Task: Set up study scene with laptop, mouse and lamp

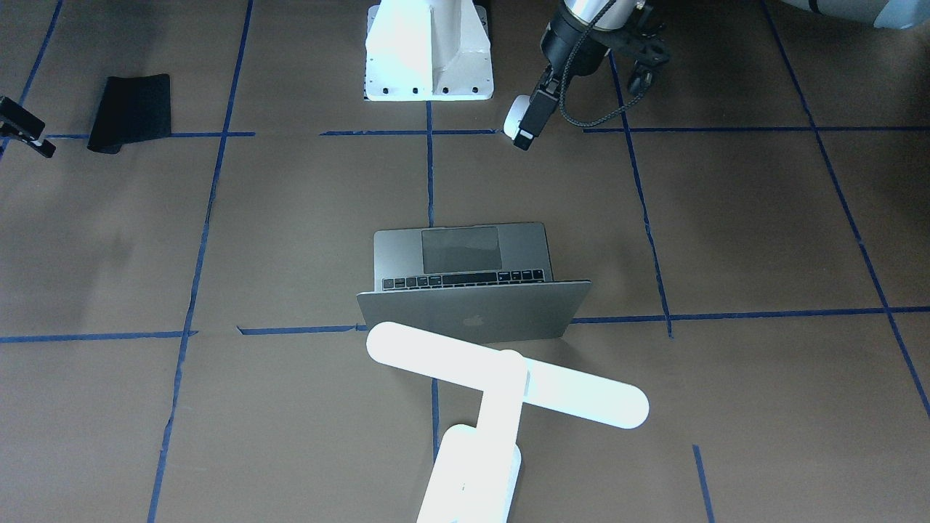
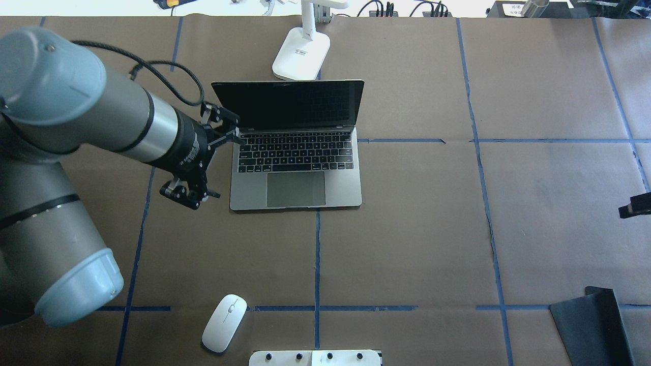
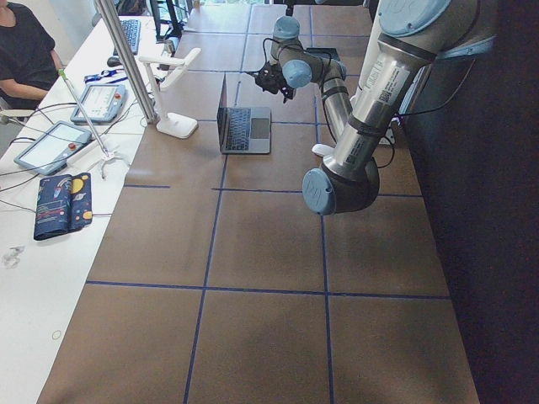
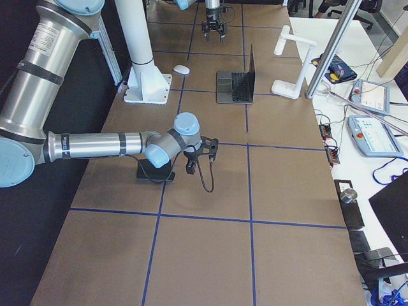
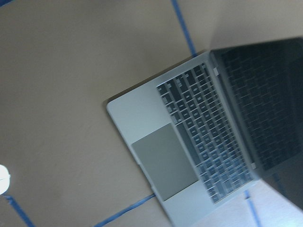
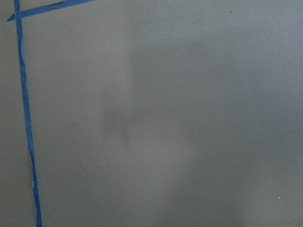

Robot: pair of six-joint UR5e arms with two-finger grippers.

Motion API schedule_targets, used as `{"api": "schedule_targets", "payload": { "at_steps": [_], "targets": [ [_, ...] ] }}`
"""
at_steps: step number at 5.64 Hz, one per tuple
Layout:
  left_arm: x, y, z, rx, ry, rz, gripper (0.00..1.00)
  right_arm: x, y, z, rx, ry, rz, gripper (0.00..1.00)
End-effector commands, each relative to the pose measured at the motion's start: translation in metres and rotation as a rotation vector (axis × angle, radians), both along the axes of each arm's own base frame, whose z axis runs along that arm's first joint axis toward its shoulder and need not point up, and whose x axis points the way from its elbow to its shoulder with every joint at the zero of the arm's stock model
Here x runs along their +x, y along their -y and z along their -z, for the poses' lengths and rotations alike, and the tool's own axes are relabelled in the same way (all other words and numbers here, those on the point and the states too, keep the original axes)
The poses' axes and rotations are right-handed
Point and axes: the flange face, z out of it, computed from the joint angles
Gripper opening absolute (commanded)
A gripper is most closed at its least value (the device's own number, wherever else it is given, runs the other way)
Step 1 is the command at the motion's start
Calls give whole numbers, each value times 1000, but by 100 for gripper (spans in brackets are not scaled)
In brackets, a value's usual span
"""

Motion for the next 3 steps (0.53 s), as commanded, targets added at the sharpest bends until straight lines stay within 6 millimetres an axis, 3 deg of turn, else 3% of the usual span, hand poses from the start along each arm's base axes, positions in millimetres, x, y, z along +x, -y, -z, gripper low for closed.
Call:
{"api": "schedule_targets", "payload": {
  "at_steps": [1, 2, 3],
  "targets": [
    [12, -45, -21, 174, 36, -179, 100, -31, -29, -15, -19, -42, 10, 98],
    [17, -72, -29, 246, 40, -275, 100, -54, -43, -34, -25, -58, 32, 98],
    [28, -90, -35, 260, 47, -323, 100, -60, -62, -61, -10, -63, 72, 98]
  ]
}}
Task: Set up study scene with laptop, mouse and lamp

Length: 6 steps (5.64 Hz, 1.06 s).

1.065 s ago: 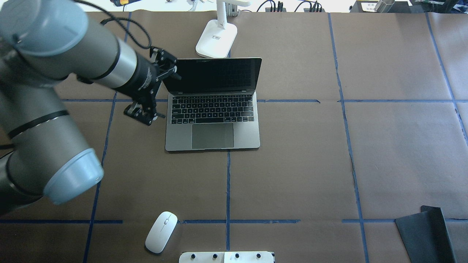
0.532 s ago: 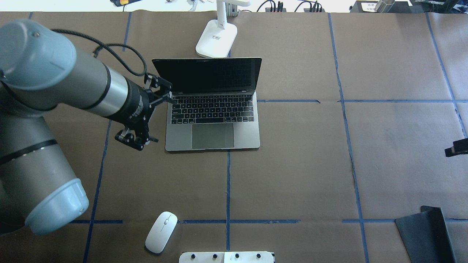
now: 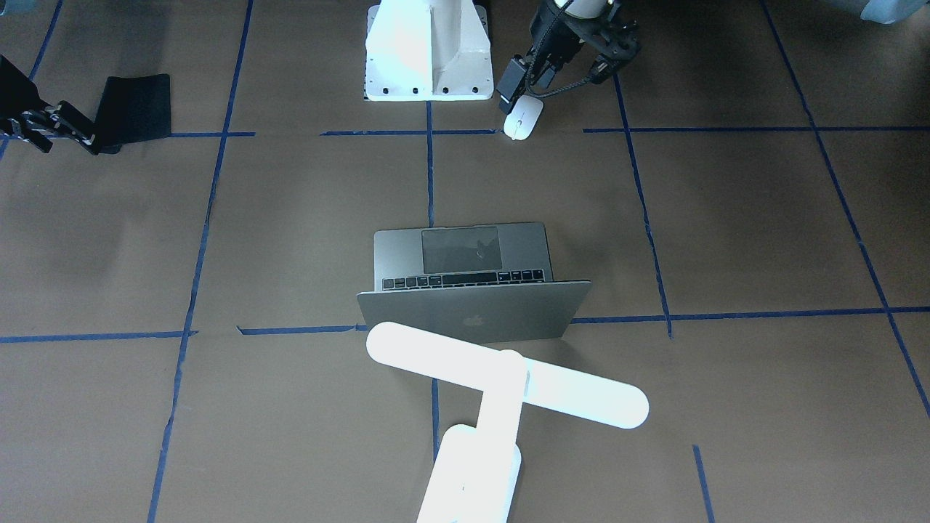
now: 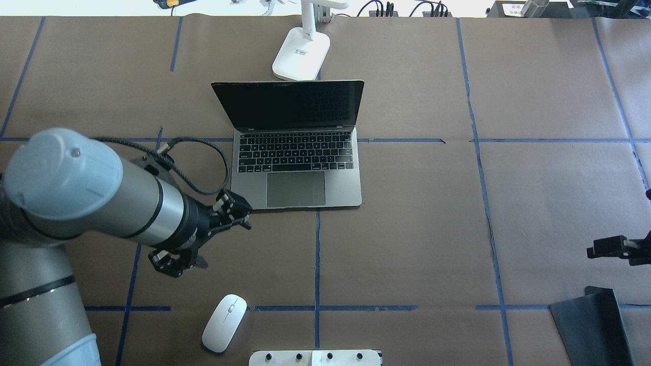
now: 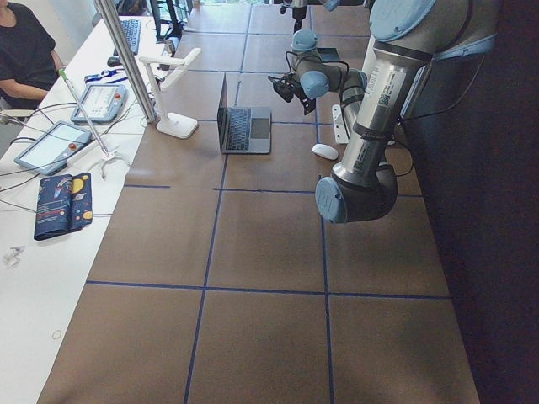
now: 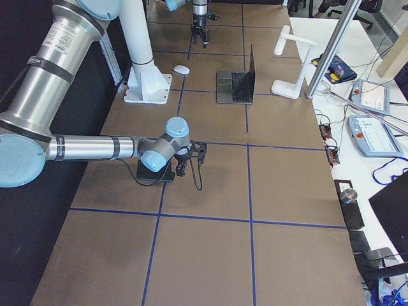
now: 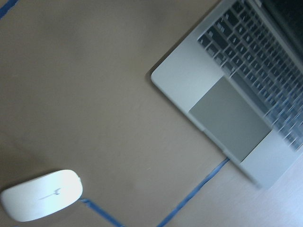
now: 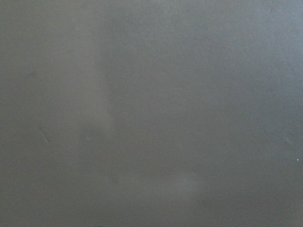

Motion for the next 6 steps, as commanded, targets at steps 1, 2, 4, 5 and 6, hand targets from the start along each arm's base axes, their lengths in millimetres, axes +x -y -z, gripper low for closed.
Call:
{"api": "schedule_targets", "payload": {
  "at_steps": [1, 2, 4, 5, 6],
  "targets": [
    [21, -34, -6, 91, 29, -23, 100, -9, -25, -37, 3, 15, 33, 99],
    [22, -37, -8, 94, 42, -27, 100, -16, -34, -39, -33, 13, 46, 99],
    [23, -36, -8, 93, 45, -25, 100, -21, -55, -47, -66, -7, 96, 93],
    [23, -36, -7, 94, 44, -25, 100, -21, -58, -49, -70, -13, 106, 85],
    [22, -35, -7, 94, 43, -24, 100, -21, -60, -51, -72, -17, 113, 80]
  ]
}}
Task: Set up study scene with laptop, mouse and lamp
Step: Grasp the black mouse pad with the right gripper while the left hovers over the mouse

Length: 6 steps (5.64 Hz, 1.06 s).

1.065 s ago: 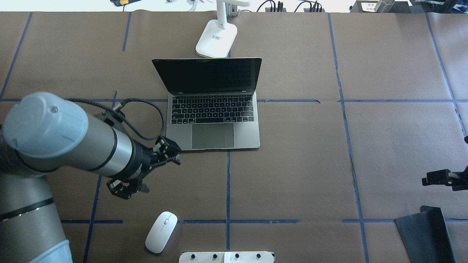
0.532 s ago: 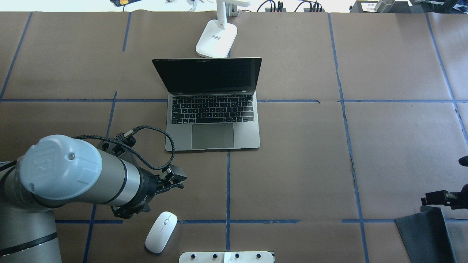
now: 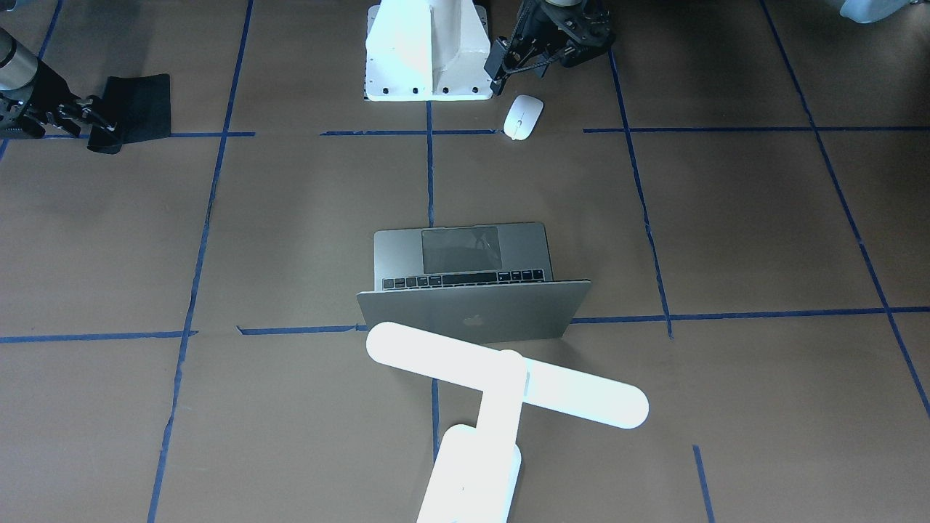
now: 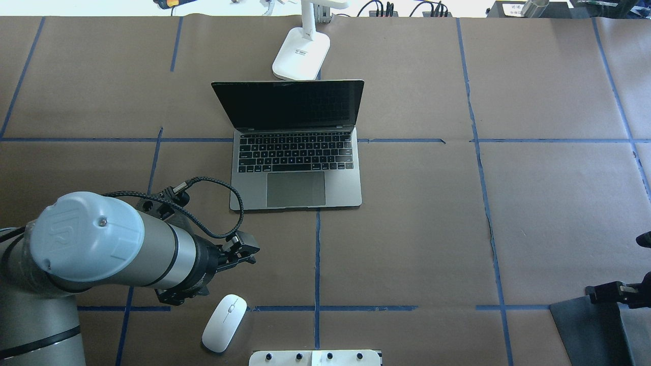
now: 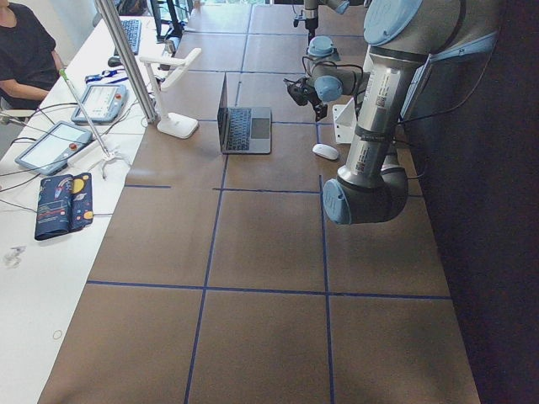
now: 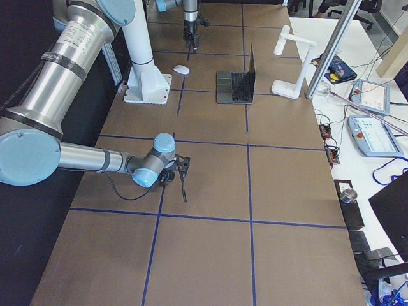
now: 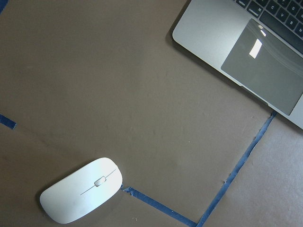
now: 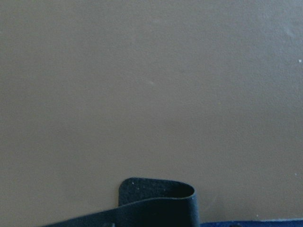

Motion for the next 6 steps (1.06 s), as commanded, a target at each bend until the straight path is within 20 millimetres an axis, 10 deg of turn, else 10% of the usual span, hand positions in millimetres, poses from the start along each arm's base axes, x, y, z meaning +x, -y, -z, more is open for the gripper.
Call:
{"api": "schedule_targets", "payload": {
  "at_steps": [1, 3, 6],
  "targets": [
    [-1, 1, 0, 0, -1, 5, 100, -1, -3, -3, -4, -5, 9, 56],
    [-5, 2, 2, 1, -1, 9, 100, -1, -3, -2, -4, -3, 10, 1],
    [-12, 1, 8, 8, -18, 12, 100, -20, 11, 56, 63, 104, -6, 0]
  ]
}}
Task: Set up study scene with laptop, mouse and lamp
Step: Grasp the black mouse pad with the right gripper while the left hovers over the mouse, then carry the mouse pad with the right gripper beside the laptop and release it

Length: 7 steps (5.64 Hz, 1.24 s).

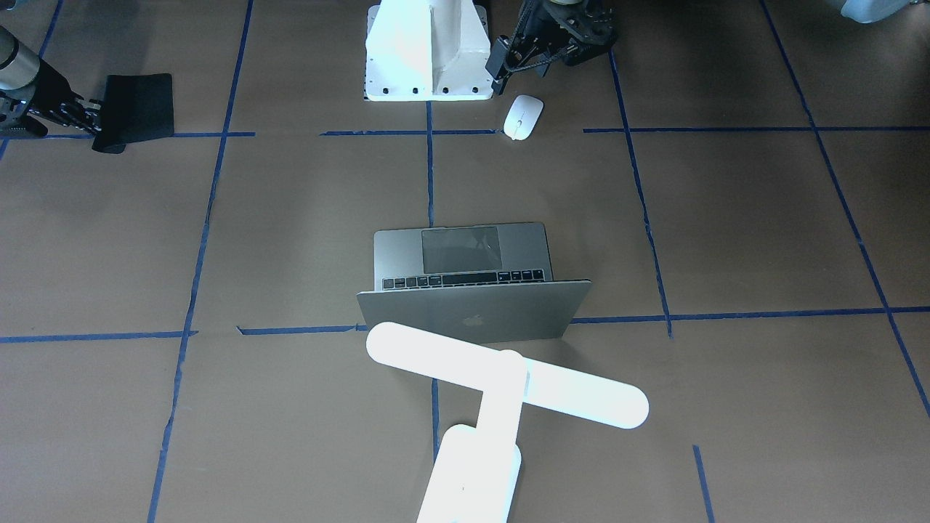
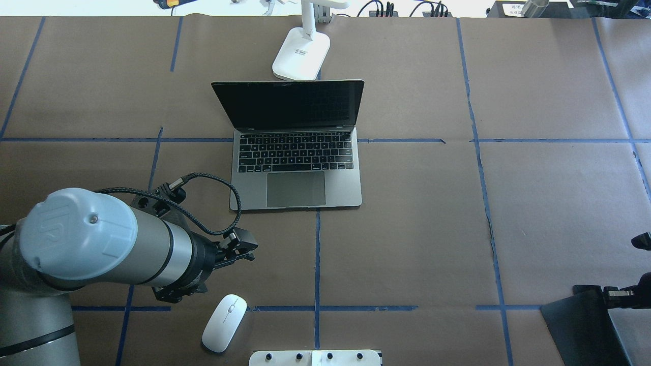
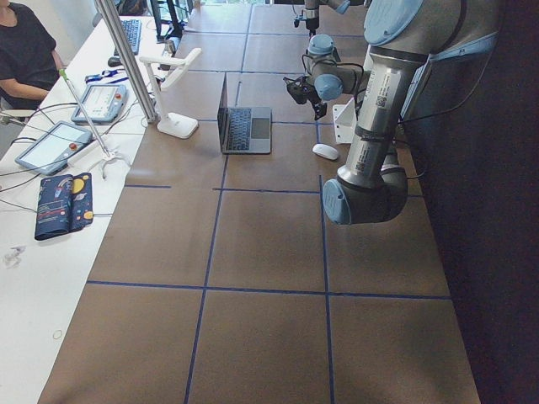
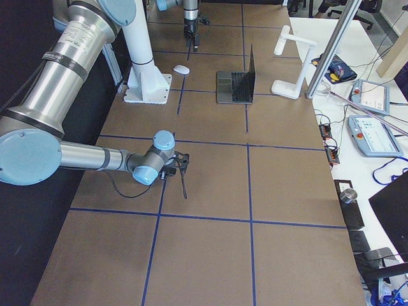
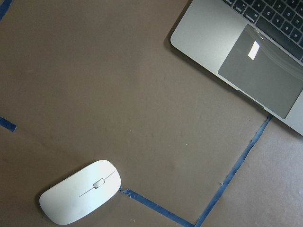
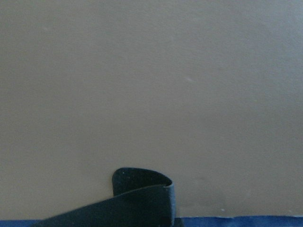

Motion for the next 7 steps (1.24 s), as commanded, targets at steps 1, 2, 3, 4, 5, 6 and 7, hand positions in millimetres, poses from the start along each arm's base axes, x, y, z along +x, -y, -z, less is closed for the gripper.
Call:
{"api": "schedule_targets", "payload": {
  "at_steps": [1, 2, 3, 4, 5, 6, 7],
  "targets": [
    [-5, 1, 3, 2, -10, 6, 100, -35, 32, 59, 45, 125, -58, 0],
    [-5, 1, 3, 2, -10, 7, 100, -60, 53, 84, 79, 182, -77, 0],
    [-8, 1, 5, 6, -15, 7, 100, -81, 79, 113, 92, 226, -139, 0],
    [-8, 0, 5, 5, -12, 6, 100, -90, 111, 132, 82, 213, -192, 0],
    [-8, 0, 5, 3, -12, 7, 100, -124, 164, 151, 87, 210, -234, 0],
    [-8, 0, 5, 3, -12, 7, 100, -138, 224, 153, 88, 207, -286, 0],
    [-10, 0, 6, 5, -17, 8, 100, -151, 278, 169, 85, 222, -312, 0]
  ]
}}
